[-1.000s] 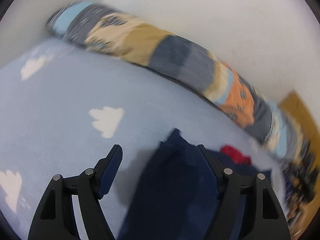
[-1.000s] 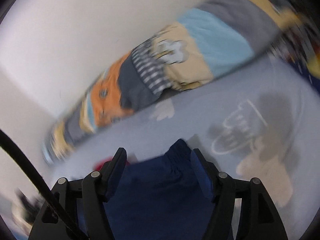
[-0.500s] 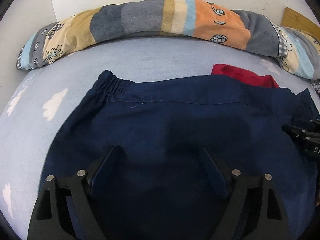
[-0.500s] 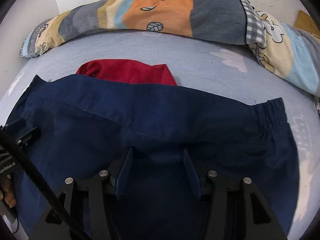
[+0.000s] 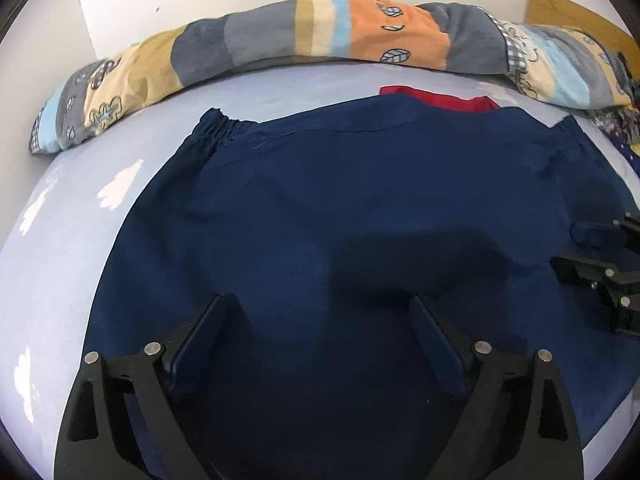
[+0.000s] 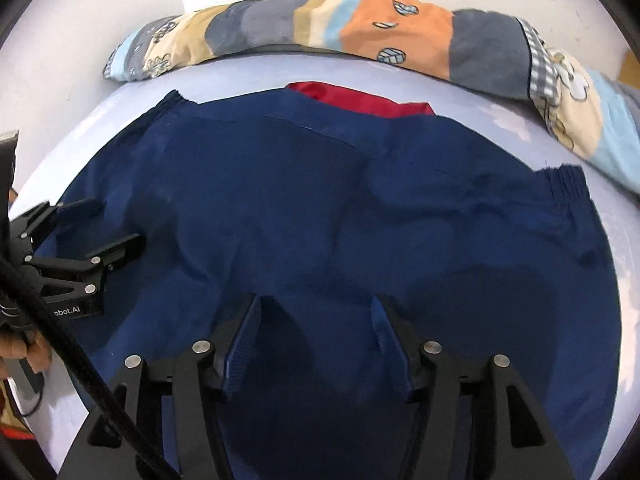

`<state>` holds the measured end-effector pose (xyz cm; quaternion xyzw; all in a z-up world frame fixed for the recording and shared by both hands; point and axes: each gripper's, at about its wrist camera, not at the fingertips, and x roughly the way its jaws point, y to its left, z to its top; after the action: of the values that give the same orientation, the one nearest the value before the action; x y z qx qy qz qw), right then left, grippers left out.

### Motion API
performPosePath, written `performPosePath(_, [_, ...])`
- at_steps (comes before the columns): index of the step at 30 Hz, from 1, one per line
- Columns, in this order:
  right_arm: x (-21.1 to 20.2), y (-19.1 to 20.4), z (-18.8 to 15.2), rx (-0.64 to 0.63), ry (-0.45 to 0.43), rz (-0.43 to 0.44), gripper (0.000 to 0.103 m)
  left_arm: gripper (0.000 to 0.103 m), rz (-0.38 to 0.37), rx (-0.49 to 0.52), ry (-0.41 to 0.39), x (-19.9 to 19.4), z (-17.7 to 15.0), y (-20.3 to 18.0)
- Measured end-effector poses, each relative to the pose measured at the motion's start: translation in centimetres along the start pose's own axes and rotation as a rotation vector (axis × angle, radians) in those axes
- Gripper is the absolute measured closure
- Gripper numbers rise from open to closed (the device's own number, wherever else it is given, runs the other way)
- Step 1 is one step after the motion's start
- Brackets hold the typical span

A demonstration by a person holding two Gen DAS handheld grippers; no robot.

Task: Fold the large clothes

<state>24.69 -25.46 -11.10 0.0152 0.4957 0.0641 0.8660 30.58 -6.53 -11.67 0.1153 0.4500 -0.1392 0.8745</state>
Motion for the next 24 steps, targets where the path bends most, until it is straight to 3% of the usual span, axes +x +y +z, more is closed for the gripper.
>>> performPosePath(4, [-3.3, 0.0, 0.0, 0.027, 0.012, 0.028, 0.041, 0.011, -0.006, -0.025, -0.005, -3.0, -0.2, 0.3])
performPosePath(8, [-6.1, 0.9, -3.0, 0.034, 0.039, 0.048, 0.039, 0.011, -0.008, -0.033, 0.038, -4.4, -2.9, 0.4])
performPosePath(11, [-4.5, 1.5, -5.9, 0.042, 0.103, -0.006, 0.039, 0.010, 0.027, -0.008, 0.047, -3.8, -5.1, -0.3])
performPosePath(15, [-4.3, 1.9, -6.7, 0.029, 0.085, -0.063, 0.038, 0.011, 0.050, -0.041, 0.037, -4.8, -5.5, 0.0])
performPosePath(18, [-7.8, -0.5, -6.5, 0.144, 0.040, -0.010, 0.039, 0.011, 0.060, -0.098, -0.004, -7.4, -5.7, 2.1])
performPosePath(21, [-10.8, -4.5, -7.4, 0.238, 0.001, -0.098, 0.039, 0.011, 0.115, -0.141, -0.012, -8.5, -6.2, 5.5])
performPosePath(24, [-11.2, -9.5, -10.1, 0.392, 0.062, -0.152, 0.039, 0.011, 0.151, -0.223, 0.050, -7.0, -7.7, 8.9])
